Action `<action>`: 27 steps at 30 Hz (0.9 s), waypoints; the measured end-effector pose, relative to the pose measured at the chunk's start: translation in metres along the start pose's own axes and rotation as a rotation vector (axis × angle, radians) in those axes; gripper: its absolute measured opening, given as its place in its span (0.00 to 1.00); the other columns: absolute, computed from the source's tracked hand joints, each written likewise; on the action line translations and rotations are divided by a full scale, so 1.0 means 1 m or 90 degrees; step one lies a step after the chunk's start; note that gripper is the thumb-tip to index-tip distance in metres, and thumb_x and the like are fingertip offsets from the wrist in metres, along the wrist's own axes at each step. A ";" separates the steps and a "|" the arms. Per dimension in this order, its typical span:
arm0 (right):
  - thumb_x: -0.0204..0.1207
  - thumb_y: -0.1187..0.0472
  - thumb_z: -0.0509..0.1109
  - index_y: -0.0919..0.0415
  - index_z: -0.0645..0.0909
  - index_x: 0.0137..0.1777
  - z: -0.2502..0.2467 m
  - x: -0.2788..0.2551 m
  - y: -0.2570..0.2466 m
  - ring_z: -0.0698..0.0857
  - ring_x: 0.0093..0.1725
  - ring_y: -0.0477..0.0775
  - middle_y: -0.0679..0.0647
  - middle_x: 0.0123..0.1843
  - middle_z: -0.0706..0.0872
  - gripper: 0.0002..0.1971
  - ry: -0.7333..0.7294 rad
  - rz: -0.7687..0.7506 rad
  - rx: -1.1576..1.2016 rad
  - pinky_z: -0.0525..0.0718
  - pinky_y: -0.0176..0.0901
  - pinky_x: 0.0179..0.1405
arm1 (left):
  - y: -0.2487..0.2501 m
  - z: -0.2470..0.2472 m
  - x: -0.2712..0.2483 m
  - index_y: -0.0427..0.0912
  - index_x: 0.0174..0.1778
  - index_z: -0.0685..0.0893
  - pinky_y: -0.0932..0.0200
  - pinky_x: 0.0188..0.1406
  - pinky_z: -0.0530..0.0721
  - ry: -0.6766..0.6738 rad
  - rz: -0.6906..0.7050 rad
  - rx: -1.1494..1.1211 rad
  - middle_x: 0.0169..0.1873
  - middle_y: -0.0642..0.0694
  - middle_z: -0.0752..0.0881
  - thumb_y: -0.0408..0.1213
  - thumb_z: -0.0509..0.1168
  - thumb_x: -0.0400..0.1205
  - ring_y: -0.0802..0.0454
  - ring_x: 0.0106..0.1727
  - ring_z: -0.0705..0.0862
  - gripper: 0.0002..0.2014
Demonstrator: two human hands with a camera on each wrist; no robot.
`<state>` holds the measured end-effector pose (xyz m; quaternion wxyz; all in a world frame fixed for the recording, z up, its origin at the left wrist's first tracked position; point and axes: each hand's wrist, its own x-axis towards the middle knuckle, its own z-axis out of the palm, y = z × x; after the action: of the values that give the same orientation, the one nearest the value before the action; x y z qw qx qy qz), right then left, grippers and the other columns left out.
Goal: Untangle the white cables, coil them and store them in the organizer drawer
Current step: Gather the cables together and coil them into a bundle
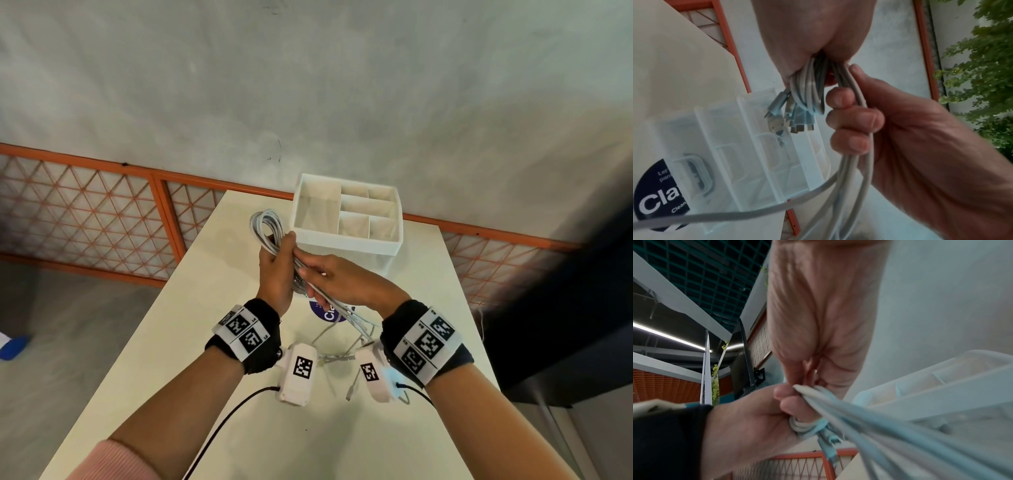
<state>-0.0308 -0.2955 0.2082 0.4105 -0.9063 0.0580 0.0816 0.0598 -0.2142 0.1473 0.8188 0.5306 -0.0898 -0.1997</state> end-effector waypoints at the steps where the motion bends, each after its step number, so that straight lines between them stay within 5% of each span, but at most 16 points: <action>1: 0.87 0.57 0.54 0.45 0.51 0.84 0.001 0.000 0.001 0.80 0.30 0.46 0.50 0.39 0.80 0.27 -0.013 -0.003 -0.005 0.82 0.36 0.40 | 0.001 0.002 0.000 0.44 0.33 0.72 0.56 0.23 0.75 0.017 0.007 0.003 0.26 0.41 0.72 0.42 0.62 0.83 0.42 0.29 0.73 0.13; 4: 0.86 0.59 0.58 0.44 0.48 0.83 0.001 -0.004 0.004 0.82 0.33 0.44 0.48 0.43 0.81 0.31 -0.047 -0.024 0.032 0.84 0.41 0.45 | 0.007 0.004 0.003 0.45 0.36 0.72 0.57 0.29 0.75 0.089 0.010 -0.029 0.23 0.52 0.74 0.39 0.61 0.85 0.52 0.29 0.75 0.11; 6: 0.84 0.60 0.62 0.45 0.60 0.81 -0.001 -0.008 0.011 0.85 0.33 0.44 0.50 0.43 0.86 0.27 -0.001 -0.043 0.105 0.85 0.47 0.45 | 0.010 0.000 0.009 0.36 0.48 0.76 0.56 0.37 0.79 0.127 0.015 -0.067 0.31 0.50 0.76 0.40 0.61 0.85 0.50 0.37 0.78 0.10; 8: 0.81 0.61 0.67 0.46 0.73 0.74 -0.003 -0.008 0.018 0.85 0.29 0.46 0.54 0.41 0.89 0.22 0.076 -0.039 0.173 0.84 0.53 0.41 | 0.012 -0.002 0.013 0.26 0.65 0.72 0.52 0.47 0.78 0.149 0.026 -0.092 0.38 0.47 0.77 0.42 0.61 0.84 0.46 0.47 0.76 0.22; 12: 0.77 0.58 0.72 0.52 0.80 0.66 -0.002 -0.005 0.019 0.82 0.24 0.50 0.57 0.36 0.90 0.17 0.094 -0.008 0.245 0.80 0.46 0.34 | 0.017 0.006 0.010 0.31 0.71 0.68 0.53 0.44 0.80 0.202 0.028 -0.115 0.42 0.44 0.77 0.42 0.60 0.85 0.47 0.43 0.79 0.23; 16: 0.84 0.50 0.60 0.42 0.68 0.77 -0.001 -0.008 0.024 0.80 0.28 0.51 0.55 0.35 0.87 0.22 -0.051 -0.002 0.146 0.80 0.41 0.34 | 0.019 0.011 0.016 0.42 0.64 0.72 0.64 0.27 0.82 0.210 -0.025 -0.186 0.31 0.49 0.73 0.40 0.59 0.85 0.56 0.31 0.78 0.12; 20: 0.86 0.51 0.54 0.37 0.57 0.81 0.000 -0.012 0.032 0.72 0.33 0.57 0.51 0.33 0.78 0.24 -0.135 0.006 0.081 0.74 0.43 0.36 | 0.017 0.011 0.016 0.42 0.44 0.72 0.58 0.30 0.84 0.167 -0.090 -0.263 0.27 0.47 0.71 0.38 0.62 0.84 0.57 0.22 0.79 0.06; 24: 0.87 0.57 0.54 0.42 0.54 0.83 -0.012 -0.019 0.031 0.74 0.29 0.45 0.58 0.47 0.82 0.26 -0.187 0.000 0.078 0.76 0.45 0.43 | 0.017 0.013 0.010 0.43 0.31 0.68 0.61 0.27 0.81 0.138 -0.131 -0.292 0.21 0.48 0.70 0.37 0.61 0.83 0.55 0.18 0.73 0.14; 27: 0.86 0.59 0.59 0.43 0.57 0.82 -0.021 -0.026 0.034 0.77 0.33 0.46 0.66 0.57 0.83 0.27 -0.217 -0.005 0.087 0.80 0.37 0.42 | 0.021 0.009 0.012 0.44 0.30 0.67 0.64 0.26 0.79 0.124 -0.166 -0.306 0.17 0.50 0.70 0.37 0.61 0.82 0.55 0.18 0.71 0.15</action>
<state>-0.0601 -0.3327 0.2025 0.4751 -0.8497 -0.0102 0.2283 0.0719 -0.2195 0.1697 0.8935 0.3448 0.1081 -0.2666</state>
